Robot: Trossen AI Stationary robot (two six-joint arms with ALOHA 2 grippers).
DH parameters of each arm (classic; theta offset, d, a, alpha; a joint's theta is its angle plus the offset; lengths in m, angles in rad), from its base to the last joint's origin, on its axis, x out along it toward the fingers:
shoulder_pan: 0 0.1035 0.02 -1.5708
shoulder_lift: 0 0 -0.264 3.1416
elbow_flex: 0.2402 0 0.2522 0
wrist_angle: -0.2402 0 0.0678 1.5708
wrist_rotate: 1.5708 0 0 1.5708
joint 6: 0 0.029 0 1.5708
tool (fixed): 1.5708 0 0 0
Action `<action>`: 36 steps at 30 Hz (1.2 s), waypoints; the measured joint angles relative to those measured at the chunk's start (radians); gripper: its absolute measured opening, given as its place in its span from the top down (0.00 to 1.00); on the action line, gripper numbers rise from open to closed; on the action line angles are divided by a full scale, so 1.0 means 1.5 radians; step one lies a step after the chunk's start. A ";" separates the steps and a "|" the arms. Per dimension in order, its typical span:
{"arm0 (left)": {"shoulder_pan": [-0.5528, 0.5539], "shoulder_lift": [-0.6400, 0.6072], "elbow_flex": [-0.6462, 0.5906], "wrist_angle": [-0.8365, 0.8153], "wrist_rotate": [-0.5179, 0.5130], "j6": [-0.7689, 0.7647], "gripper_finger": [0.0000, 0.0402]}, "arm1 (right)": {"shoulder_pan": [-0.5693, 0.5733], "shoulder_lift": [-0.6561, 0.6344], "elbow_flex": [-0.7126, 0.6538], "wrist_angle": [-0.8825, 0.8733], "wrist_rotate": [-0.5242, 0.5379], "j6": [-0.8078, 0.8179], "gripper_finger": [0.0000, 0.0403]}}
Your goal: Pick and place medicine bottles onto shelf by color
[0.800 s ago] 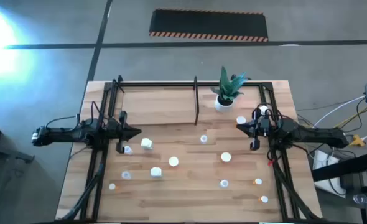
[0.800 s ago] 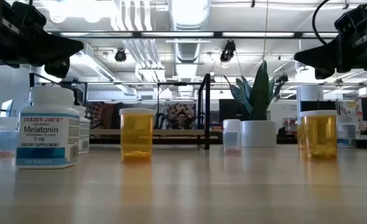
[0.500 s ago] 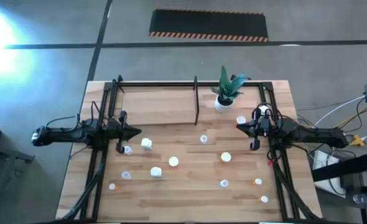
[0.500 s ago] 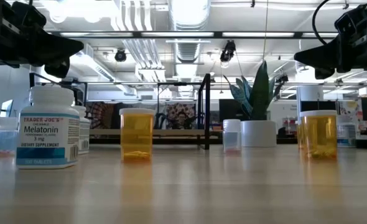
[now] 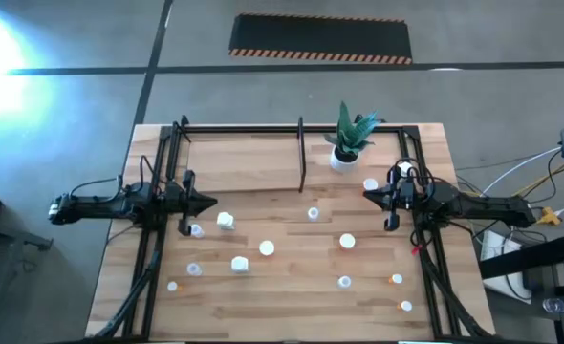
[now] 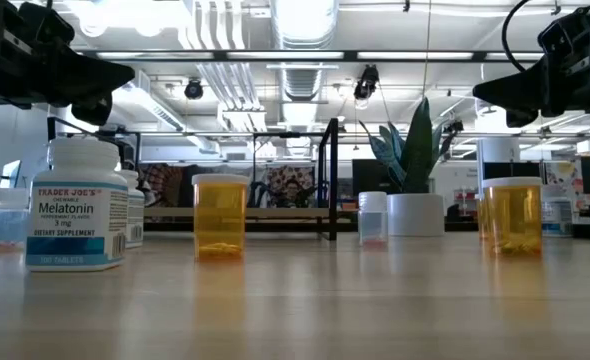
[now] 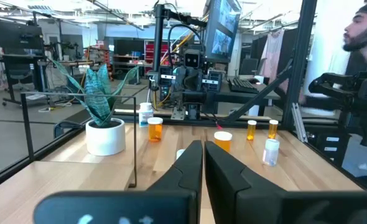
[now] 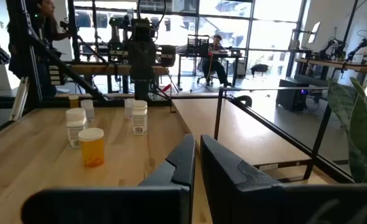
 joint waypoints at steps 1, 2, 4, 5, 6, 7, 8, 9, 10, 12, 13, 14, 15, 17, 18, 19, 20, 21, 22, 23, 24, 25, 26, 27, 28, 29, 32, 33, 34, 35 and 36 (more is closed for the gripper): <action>0.000 0.000 0.000 0.000 0.000 0.000 1.00 | 0.000 0.000 0.000 0.000 0.000 0.000 0.96; 0.000 0.000 0.000 0.000 0.000 0.000 1.00 | 0.000 0.000 0.000 0.000 0.000 0.000 0.96; 0.000 0.000 0.000 0.000 0.000 0.000 1.00 | 0.000 0.000 0.000 0.000 0.000 0.000 0.96; 0.000 0.000 0.000 0.000 0.000 0.000 1.00 | 0.000 0.000 0.000 0.000 0.000 0.000 0.96; 0.000 0.000 0.000 0.000 0.000 0.000 1.00 | 0.000 0.000 0.000 0.000 0.000 0.000 0.96; 0.000 0.000 0.000 0.000 0.000 0.000 1.00 | 0.000 0.000 0.000 0.000 0.000 0.000 0.96; 0.000 0.000 0.000 0.000 0.000 0.000 1.00 | 0.000 0.000 0.000 0.000 0.000 0.000 0.96; 0.000 0.000 0.000 0.000 0.000 0.000 1.00 | 0.000 0.000 0.000 0.000 0.000 0.000 0.96; 0.000 0.000 0.000 0.000 0.000 0.000 1.00 | 0.000 0.000 0.000 0.000 0.000 0.000 0.96; 0.000 0.000 0.000 0.000 0.000 0.000 1.00 | 0.000 0.000 0.000 0.000 0.000 0.000 0.96; 0.000 0.000 0.000 0.000 0.000 0.000 1.00 | 0.000 0.000 0.000 0.000 0.000 0.000 0.96; 0.000 0.000 0.000 0.000 0.000 0.000 1.00 | 0.000 0.000 0.000 0.000 0.000 0.000 0.96; 0.000 0.000 0.000 0.000 0.000 0.000 1.00 | 0.000 0.000 0.000 0.000 0.000 0.000 0.96; 0.000 0.000 0.000 0.000 0.000 0.000 1.00 | 0.000 0.000 0.000 0.000 0.000 0.000 0.96; 0.000 0.000 0.000 0.000 0.000 0.000 1.00 | 0.000 0.000 0.000 0.000 0.000 0.000 0.96; 0.000 0.000 0.000 0.000 0.000 0.000 1.00 | 0.000 0.000 0.000 0.000 0.000 0.000 0.96; 0.000 0.000 0.000 0.000 0.000 0.000 1.00 | 0.000 0.000 0.000 0.000 0.000 0.000 0.96; 0.000 0.000 0.000 0.000 0.000 0.000 1.00 | 0.000 0.000 0.000 0.000 0.000 0.000 0.96; 0.000 0.000 0.000 0.000 0.000 0.000 1.00 | 0.000 0.000 0.000 0.000 0.000 0.000 0.96; 0.000 0.000 0.000 0.000 0.000 0.000 1.00 | 0.000 0.000 0.000 0.000 0.000 0.000 0.96; 0.000 0.000 0.000 0.000 0.000 0.000 1.00 | 0.000 0.000 0.000 0.000 0.000 0.000 0.96; 0.000 0.000 0.000 0.000 0.000 0.000 1.00 | 0.000 0.000 0.000 0.000 0.000 0.000 0.96; 0.000 0.000 0.000 0.000 0.000 0.000 1.00 | 0.000 0.000 0.000 0.000 0.000 0.000 0.96; 0.000 0.000 0.000 0.000 0.000 0.000 1.00 | 0.000 0.000 0.000 0.000 0.000 0.000 0.96; 0.000 0.000 0.000 0.000 0.000 0.000 1.00 | 0.000 0.000 0.000 0.000 0.000 0.000 0.96; 0.000 0.000 0.000 0.000 0.000 0.000 1.00 | 0.000 0.000 0.000 0.000 0.000 0.000 0.96; 0.000 0.000 0.000 0.000 0.000 0.000 1.00 | 0.000 0.000 0.000 0.000 0.000 -0.025 0.96; 0.000 0.000 0.000 0.000 0.000 0.000 1.00 | 0.000 0.000 0.000 0.000 0.000 -0.029 0.96; 0.000 0.000 0.000 0.000 0.000 0.000 1.00 | 0.000 0.000 0.000 0.000 0.000 -0.029 0.96; 0.000 0.000 0.000 0.000 0.000 0.000 1.00 | 0.000 0.000 0.000 0.001 0.000 -0.030 0.96; 0.000 0.000 0.000 0.000 0.000 0.000 1.00 | 0.000 0.000 0.000 0.002 0.000 -0.030 0.96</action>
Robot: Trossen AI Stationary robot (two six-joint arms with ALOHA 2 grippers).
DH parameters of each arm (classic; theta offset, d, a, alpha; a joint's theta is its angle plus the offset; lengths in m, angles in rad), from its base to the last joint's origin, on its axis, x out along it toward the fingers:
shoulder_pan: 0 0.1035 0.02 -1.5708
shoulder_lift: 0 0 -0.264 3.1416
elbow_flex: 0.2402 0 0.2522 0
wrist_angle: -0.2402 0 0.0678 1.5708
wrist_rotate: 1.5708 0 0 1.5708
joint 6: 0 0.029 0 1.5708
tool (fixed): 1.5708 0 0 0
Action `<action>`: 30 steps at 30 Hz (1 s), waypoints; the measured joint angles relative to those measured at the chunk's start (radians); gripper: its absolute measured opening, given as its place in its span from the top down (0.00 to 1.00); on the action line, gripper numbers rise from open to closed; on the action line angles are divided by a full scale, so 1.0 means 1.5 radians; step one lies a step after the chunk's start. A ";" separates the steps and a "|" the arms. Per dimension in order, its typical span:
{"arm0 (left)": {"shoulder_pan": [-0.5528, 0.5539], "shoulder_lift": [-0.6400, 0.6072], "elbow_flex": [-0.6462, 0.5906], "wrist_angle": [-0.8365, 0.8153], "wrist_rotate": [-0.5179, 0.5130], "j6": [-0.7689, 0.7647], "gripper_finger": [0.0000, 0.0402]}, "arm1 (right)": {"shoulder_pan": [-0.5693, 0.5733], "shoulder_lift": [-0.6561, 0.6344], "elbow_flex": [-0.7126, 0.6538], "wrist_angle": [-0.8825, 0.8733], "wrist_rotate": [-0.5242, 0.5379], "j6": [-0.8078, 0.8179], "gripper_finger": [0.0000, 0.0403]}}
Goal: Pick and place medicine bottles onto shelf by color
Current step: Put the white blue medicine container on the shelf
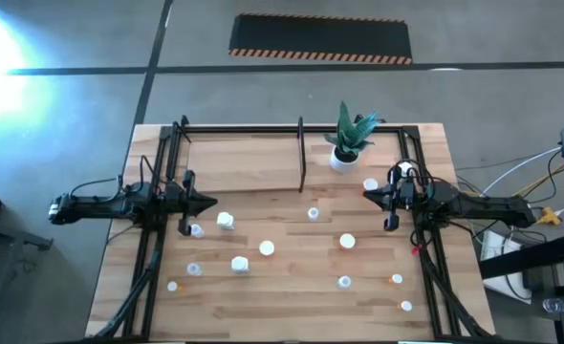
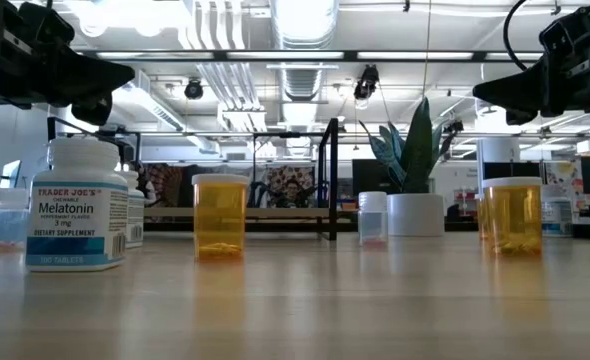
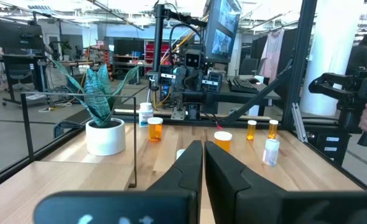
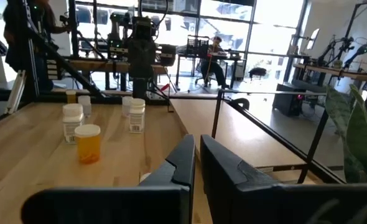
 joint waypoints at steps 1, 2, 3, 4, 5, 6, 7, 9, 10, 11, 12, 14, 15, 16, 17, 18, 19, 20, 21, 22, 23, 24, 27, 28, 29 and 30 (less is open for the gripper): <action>0.000 0.000 0.000 0.000 0.000 0.000 1.00 | 0.000 0.000 0.000 0.006 0.001 0.000 0.96; 0.000 0.000 0.000 0.000 0.000 0.000 1.00 | 0.000 0.000 0.000 0.019 0.002 0.003 0.96; 0.000 0.000 0.000 0.000 0.000 0.000 1.00 | 0.000 0.000 0.000 0.041 0.002 0.027 0.96; 0.000 0.000 0.000 0.000 0.000 0.000 1.00 | 0.000 0.000 0.000 0.055 0.002 0.058 0.96; 0.000 0.000 0.000 0.000 0.000 0.000 1.00 | 0.000 0.000 0.000 0.065 0.002 0.089 0.96; 0.000 0.000 0.000 0.000 0.000 0.000 1.00 | 0.000 0.000 0.000 0.070 0.001 0.116 0.96; 0.000 0.000 0.000 0.001 0.000 0.000 1.00 | 0.000 0.000 0.000 0.068 -0.004 0.142 0.96; 0.000 0.000 0.000 0.008 0.000 0.000 1.00 | 0.000 0.000 0.000 0.060 -0.025 0.181 0.96; 0.000 0.000 0.000 0.017 0.000 0.000 1.00 | 0.000 0.000 0.000 0.055 -0.036 0.196 0.96; 0.000 0.000 0.000 0.030 0.000 0.000 1.00 | 0.000 0.000 0.000 0.050 -0.039 0.211 0.96; 0.000 0.000 0.000 0.041 0.000 0.000 1.00 | 0.000 0.000 -0.001 0.049 -0.040 0.223 0.96; 0.000 0.000 0.000 0.063 0.000 0.000 1.00 | 0.000 0.000 -0.001 0.051 -0.040 0.238 0.96; 0.000 0.000 0.000 0.080 0.000 0.000 1.00 | 0.000 0.000 -0.001 0.054 -0.039 0.240 0.96; 0.000 0.000 0.000 0.096 -0.004 0.005 1.00 | 0.000 0.000 -0.001 0.055 -0.036 0.240 0.96; 0.000 0.000 0.000 0.115 -0.019 0.023 1.00 | 0.000 0.000 -0.001 0.058 -0.031 0.240 0.96; 0.000 0.004 0.000 0.136 -0.048 0.044 1.00 | 0.000 0.000 -0.001 0.062 -0.020 0.240 0.96; 0.000 0.009 0.000 0.155 -0.090 0.053 1.00 | 0.000 0.000 -0.001 0.067 -0.009 0.240 0.96; 0.000 0.013 0.000 0.165 -0.138 0.050 1.00 | 0.000 0.000 -0.001 0.070 0.004 0.240 0.96; 0.000 0.016 0.000 0.169 -0.177 0.039 1.00 | 0.000 0.000 -0.001 0.072 0.015 0.240 0.96; 0.000 0.021 0.000 0.175 -0.195 0.036 1.00 | 0.000 0.000 -0.001 0.073 0.026 0.240 0.96; 0.000 0.030 0.001 0.177 -0.197 0.038 1.00 | 0.000 0.000 -0.001 0.073 0.037 0.240 0.96; 0.000 0.046 0.003 0.171 -0.189 0.040 1.00 | 0.000 0.000 -0.001 0.072 0.045 0.240 0.96; 0.000 0.109 0.025 0.131 -0.170 0.042 1.00 | 0.000 0.006 -0.001 0.072 0.054 0.237 0.96; 0.000 0.134 0.041 0.107 -0.170 0.044 1.00 | 0.000 0.009 -0.001 0.072 0.054 0.233 0.96; 0.000 0.161 0.058 0.075 -0.171 0.046 1.00 | 0.000 0.012 -0.001 0.072 0.054 0.232 0.96; 0.000 0.186 0.077 0.036 -0.170 0.047 1.00 | 0.000 0.017 -0.001 0.072 0.054 0.233 0.96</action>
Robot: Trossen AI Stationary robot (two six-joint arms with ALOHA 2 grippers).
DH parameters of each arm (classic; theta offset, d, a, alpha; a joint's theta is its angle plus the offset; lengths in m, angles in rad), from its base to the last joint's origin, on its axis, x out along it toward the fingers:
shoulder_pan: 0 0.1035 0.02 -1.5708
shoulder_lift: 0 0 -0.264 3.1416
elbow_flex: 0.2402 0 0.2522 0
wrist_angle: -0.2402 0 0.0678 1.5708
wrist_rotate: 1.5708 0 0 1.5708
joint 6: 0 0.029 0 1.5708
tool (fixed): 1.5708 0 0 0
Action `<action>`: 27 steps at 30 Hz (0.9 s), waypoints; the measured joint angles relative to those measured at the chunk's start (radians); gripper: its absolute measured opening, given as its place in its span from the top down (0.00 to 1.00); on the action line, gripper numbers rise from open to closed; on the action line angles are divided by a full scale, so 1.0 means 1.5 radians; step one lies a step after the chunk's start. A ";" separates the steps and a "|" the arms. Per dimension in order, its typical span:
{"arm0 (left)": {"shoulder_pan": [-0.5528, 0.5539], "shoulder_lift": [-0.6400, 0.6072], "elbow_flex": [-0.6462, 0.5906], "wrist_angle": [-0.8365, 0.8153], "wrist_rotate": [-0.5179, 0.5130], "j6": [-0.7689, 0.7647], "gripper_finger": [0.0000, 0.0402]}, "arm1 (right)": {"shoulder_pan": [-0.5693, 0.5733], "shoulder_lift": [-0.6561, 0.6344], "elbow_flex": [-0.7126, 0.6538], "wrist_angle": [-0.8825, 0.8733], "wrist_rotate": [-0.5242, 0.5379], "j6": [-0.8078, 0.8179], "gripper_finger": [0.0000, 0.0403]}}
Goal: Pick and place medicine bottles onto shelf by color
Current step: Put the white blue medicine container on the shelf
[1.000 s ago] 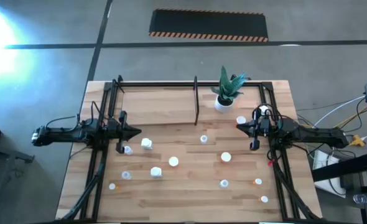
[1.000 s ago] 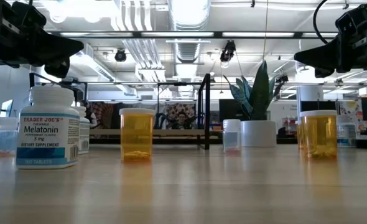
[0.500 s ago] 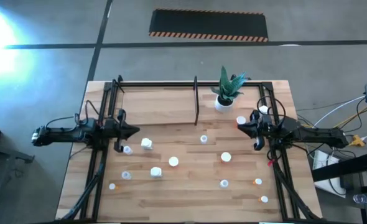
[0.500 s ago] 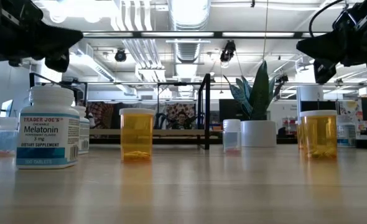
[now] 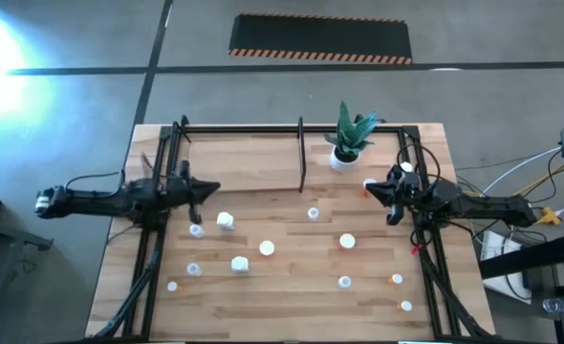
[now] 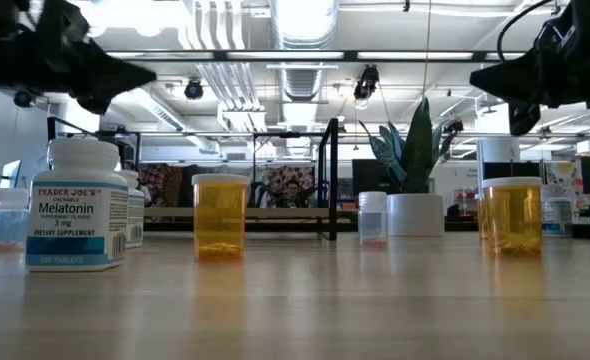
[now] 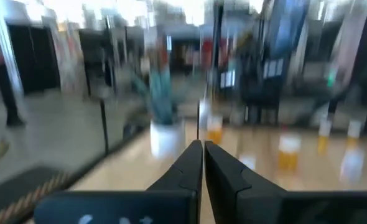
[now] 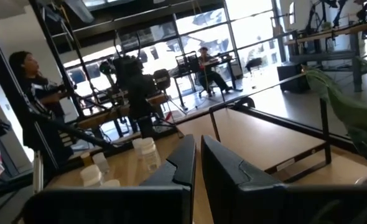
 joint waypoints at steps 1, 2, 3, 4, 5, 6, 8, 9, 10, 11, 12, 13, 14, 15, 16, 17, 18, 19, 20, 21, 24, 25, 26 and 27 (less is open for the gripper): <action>0.000 0.025 0.024 -0.044 0.001 0.000 0.99 | 0.000 0.005 0.000 0.000 0.000 0.000 0.96; 0.000 0.047 0.053 -0.086 0.003 0.000 0.98 | 0.000 0.010 0.000 -0.001 0.000 0.000 0.96; 0.000 0.068 0.083 -0.125 0.008 0.001 0.96 | 0.000 0.016 0.000 -0.002 0.000 0.002 0.96; 0.000 0.089 0.116 -0.171 0.017 0.004 0.93 | 0.000 0.023 0.000 -0.001 0.000 0.006 0.96; 0.000 0.109 0.147 -0.222 0.028 0.005 0.90 | 0.000 0.030 0.000 -0.001 0.000 0.008 0.96; 0.000 0.130 0.177 -0.269 0.038 0.005 0.86 | 0.000 0.037 0.000 -0.001 -0.001 0.012 0.96; 0.000 0.174 0.236 -0.345 0.057 0.005 0.77 | 0.000 0.052 0.000 0.000 -0.001 0.014 0.96; 0.000 0.192 0.263 -0.385 0.067 0.004 0.72 | 0.000 0.059 0.000 0.000 -0.001 0.014 0.96; 0.000 0.209 0.287 -0.423 0.082 0.004 0.67 | 0.000 0.066 0.000 0.000 -0.001 0.014 0.96; 0.000 0.228 0.311 -0.463 0.098 0.004 0.62 | 0.000 0.073 0.000 0.000 -0.001 0.014 0.96; 0.000 0.245 0.331 -0.498 0.115 -0.001 0.57 | 0.000 0.079 0.000 0.000 -0.001 0.015 0.96; 0.000 0.262 0.348 -0.528 0.130 -0.012 0.52 | 0.000 0.084 0.000 0.000 -0.001 0.018 0.96; 0.000 0.279 0.363 -0.553 0.141 -0.022 0.47 | 0.000 0.089 0.000 0.000 -0.001 0.019 0.96; 0.000 0.294 0.373 -0.574 0.150 -0.030 0.42 | 0.000 0.093 0.000 0.000 -0.001 0.019 0.96; -0.001 0.308 0.379 -0.588 0.159 -0.031 0.38 | 0.000 0.097 0.000 0.001 -0.001 0.020 0.96; -0.001 0.320 0.379 -0.596 0.165 -0.031 0.34 | 0.000 0.100 0.000 0.004 -0.001 0.020 0.96; -0.001 0.334 0.378 -0.603 0.174 -0.032 0.30 | 0.000 0.102 0.000 0.008 -0.001 0.020 0.96; -0.003 0.347 0.375 -0.603 0.181 -0.032 0.27 | 0.000 0.103 0.000 0.011 -0.001 0.020 0.96; -0.004 0.361 0.373 -0.603 0.186 -0.032 0.24 | 0.000 0.104 0.000 0.017 -0.001 0.019 0.96; -0.005 0.374 0.370 -0.602 0.188 -0.032 0.22 | 0.000 0.105 0.000 0.021 -0.001 0.018 0.96; -0.009 0.414 0.369 -0.600 0.190 -0.032 0.20 | 0.000 0.105 0.000 0.023 -0.001 0.018 0.96; -0.009 0.427 0.369 -0.600 0.190 -0.032 0.19 | 0.000 0.104 0.000 0.023 -0.001 0.018 0.96; -0.009 0.441 0.369 -0.600 0.190 -0.032 0.19 | 0.000 0.104 0.000 0.023 -0.002 0.018 0.96; -0.009 0.453 0.369 -0.599 0.190 -0.031 0.19 | 0.000 0.105 -0.001 0.023 -0.002 0.018 0.96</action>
